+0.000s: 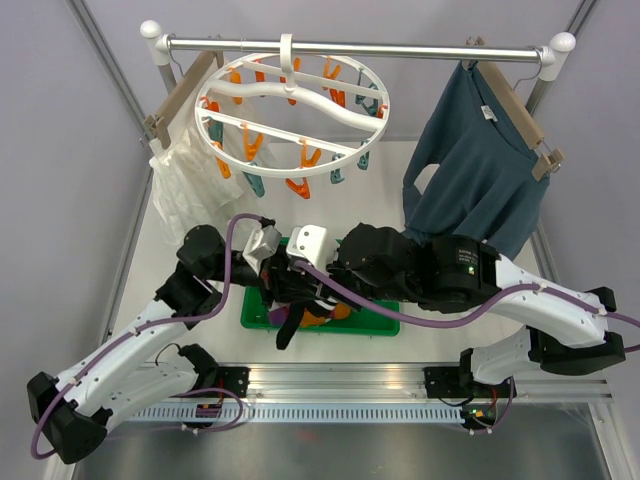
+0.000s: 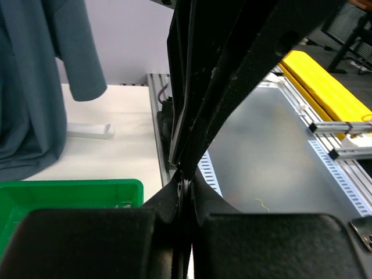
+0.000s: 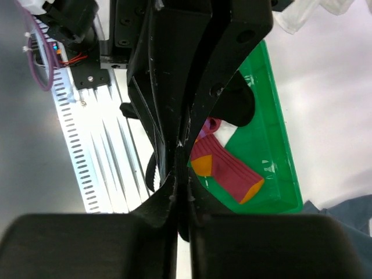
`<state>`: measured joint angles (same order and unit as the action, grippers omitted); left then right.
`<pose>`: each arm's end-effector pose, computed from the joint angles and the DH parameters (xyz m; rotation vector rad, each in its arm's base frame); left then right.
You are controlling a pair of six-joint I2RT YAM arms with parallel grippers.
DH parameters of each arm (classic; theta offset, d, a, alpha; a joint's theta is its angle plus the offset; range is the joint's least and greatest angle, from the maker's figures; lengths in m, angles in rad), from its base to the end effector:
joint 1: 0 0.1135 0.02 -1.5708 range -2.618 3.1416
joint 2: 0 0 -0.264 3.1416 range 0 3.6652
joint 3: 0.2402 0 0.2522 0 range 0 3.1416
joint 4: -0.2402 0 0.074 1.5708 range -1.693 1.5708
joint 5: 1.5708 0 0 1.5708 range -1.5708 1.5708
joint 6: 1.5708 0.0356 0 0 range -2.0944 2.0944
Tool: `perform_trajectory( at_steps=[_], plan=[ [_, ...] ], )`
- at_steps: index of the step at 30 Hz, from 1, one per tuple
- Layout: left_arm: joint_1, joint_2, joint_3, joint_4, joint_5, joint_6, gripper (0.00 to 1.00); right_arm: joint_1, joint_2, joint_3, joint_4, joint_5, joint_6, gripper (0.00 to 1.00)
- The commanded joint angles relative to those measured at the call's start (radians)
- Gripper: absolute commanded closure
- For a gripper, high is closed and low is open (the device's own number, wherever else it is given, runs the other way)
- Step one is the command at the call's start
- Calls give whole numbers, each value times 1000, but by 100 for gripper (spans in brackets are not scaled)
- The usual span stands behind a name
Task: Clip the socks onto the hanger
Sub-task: Pick up the sock from the bin, then open the clamp at the hanger.
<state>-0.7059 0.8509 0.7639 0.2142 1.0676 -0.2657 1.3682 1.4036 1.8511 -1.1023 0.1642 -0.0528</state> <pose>0.1210 -0.1442 0.3620 1.2487 1.1853 -1.5052 0.0575 0.2511 0.4675 -1.4095 1.7793 0.5358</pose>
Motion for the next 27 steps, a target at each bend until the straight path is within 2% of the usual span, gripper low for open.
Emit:
perform_trajectory(
  at_steps=[1, 2, 3, 4, 6, 8, 10, 15, 18, 21, 24, 27],
  plan=[
    [-18, -23, 35, -24, -41, 48, 98, -1, -37, 10, 58, 122, 13, 85],
    [-20, -29, 35, -27, -46, 48, 98, -3, -43, 8, 71, 139, 19, 75],
    [-21, -33, 35, -30, -54, 48, 98, -3, -49, 7, 76, 152, 25, 57],
    [-23, -36, 31, -33, -89, 45, 98, -1, -69, 4, 97, 165, 36, 49],
    [-26, -53, 23, -42, -127, 40, 98, -1, -93, -16, 122, 221, 47, 35],
    [-27, -73, 6, -45, -192, 30, 98, -1, -146, -61, 179, 273, 50, 30],
    [-27, -90, -6, -42, -253, 17, 98, -1, -208, -102, 260, 317, 82, 28],
    [-27, -151, -43, -45, -418, -32, 98, -1, -330, -260, 470, 447, 154, 28],
    [-27, -183, -55, -49, -524, -55, 98, -1, -359, -314, 561, 568, 176, 28],
    [-27, -205, -71, -56, -572, -66, 98, -1, -368, -346, 643, 653, 154, 28],
    [-27, -222, -75, -58, -586, -67, 98, -1, -365, -362, 729, 618, 98, 28],
    [-27, -230, -71, -67, -598, -69, 98, -6, -351, -345, 757, 502, 13, 28]
  ],
)
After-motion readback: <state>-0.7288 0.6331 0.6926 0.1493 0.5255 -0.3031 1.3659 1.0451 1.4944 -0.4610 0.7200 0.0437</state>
